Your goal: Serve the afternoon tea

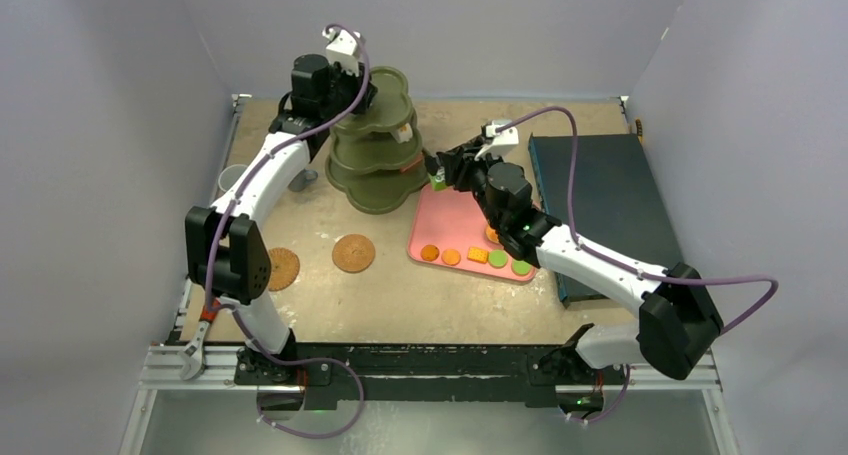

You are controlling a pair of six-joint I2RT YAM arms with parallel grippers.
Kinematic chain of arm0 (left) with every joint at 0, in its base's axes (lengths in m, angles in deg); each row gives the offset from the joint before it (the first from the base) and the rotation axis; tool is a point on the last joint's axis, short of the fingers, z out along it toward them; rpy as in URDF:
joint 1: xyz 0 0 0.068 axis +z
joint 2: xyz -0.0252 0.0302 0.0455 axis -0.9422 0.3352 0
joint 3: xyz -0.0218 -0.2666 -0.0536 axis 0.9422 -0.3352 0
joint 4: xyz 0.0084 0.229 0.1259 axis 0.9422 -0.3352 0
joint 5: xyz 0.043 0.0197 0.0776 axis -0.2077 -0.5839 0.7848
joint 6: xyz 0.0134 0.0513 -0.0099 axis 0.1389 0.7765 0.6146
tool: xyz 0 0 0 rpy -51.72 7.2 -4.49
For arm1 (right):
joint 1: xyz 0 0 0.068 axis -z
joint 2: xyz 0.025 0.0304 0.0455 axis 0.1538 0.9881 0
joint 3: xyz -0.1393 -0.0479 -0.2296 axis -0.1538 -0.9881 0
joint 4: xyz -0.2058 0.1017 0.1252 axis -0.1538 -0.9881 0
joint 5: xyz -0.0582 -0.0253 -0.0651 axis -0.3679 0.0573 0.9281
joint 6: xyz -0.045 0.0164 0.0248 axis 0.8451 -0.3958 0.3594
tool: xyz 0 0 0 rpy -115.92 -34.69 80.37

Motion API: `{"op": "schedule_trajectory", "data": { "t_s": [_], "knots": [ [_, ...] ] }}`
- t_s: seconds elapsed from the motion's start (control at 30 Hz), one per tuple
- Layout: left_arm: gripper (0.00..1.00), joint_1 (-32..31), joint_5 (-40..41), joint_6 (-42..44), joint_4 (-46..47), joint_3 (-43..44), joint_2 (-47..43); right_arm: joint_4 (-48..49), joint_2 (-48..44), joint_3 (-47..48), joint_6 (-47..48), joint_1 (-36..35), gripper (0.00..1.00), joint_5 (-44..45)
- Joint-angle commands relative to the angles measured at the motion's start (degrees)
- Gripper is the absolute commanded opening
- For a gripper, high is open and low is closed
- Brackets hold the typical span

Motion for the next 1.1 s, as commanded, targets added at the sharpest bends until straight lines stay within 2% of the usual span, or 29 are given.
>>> {"op": "schedule_trajectory", "data": {
  "t_s": [0.0, 0.07, 0.17, 0.2, 0.47, 1.07],
  "knots": [
    [0.26, 0.48, 2.31, 1.02, 3.51, -0.95, -5.01, 5.56, 0.39, 3.01, 1.15, -0.61, 0.27, -2.03],
    [0.46, 0.55, 2.63, 1.85, 2.73, -0.75, -5.65, 6.68, 1.28, 3.66, 1.44, -1.15, 0.27, -2.68],
    [0.82, 0.69, 2.91, 3.26, -0.67, 1.58, -6.49, 8.24, 3.60, 5.34, 2.09, -1.89, 0.27, -3.56],
    [0.89, 0.86, 2.65, 3.67, -2.20, 2.67, -6.59, 8.72, 4.36, 6.07, 2.40, -2.19, 0.27, -3.69],
    [0.99, 2.78, -0.92, 2.87, -16.53, 13.74, -6.89, 11.41, 10.16, 11.70, 4.90, -3.96, 0.27, -3.89],
    [0.99, 6.00, -3.53, 4.93, -19.17, 9.65, -10.61, 20.83, 17.38, 13.46, 4.12, -4.65, 0.28, -3.31]
  ]
}}
